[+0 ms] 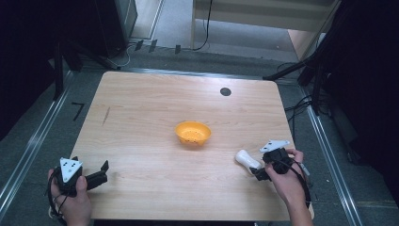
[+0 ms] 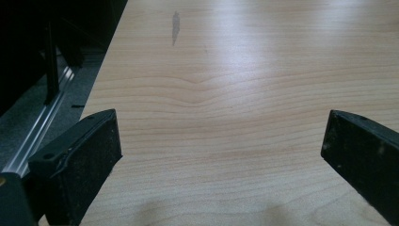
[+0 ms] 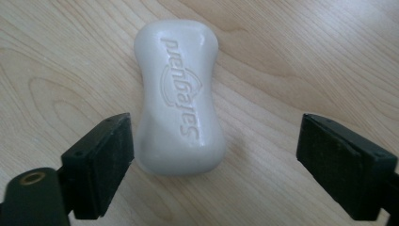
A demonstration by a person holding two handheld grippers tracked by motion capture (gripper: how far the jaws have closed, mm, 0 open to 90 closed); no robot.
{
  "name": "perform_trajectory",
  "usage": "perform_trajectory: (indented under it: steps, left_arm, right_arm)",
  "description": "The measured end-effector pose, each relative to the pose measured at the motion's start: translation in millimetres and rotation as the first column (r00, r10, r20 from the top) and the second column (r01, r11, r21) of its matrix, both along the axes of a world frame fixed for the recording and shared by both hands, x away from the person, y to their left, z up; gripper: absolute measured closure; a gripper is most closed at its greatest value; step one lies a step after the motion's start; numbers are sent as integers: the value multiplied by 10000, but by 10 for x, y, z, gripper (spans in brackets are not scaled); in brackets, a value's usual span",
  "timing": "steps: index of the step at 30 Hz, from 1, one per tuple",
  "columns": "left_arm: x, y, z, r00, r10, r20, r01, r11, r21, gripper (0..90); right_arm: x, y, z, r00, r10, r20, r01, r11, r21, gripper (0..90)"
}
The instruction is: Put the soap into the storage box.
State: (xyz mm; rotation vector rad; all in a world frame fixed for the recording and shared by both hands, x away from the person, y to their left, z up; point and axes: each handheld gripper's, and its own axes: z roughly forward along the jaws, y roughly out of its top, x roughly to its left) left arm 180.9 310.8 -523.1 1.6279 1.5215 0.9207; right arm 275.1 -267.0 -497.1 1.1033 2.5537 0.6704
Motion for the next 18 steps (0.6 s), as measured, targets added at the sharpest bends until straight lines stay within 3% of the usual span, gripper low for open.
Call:
perform_trajectory:
  steps: [12,18]
  left_arm:
    - [5,0,-2,10000,6,7,-6,10000,-13,0]
    - [7,1,-1,10000,-22,-8,22,10000,-15,0]
  right_arm:
    - [136,183,58,9978,456,-482,-463,9989,-120,139]
    - [180,265,17,9947,521,-882,-544,9982,-241,263]
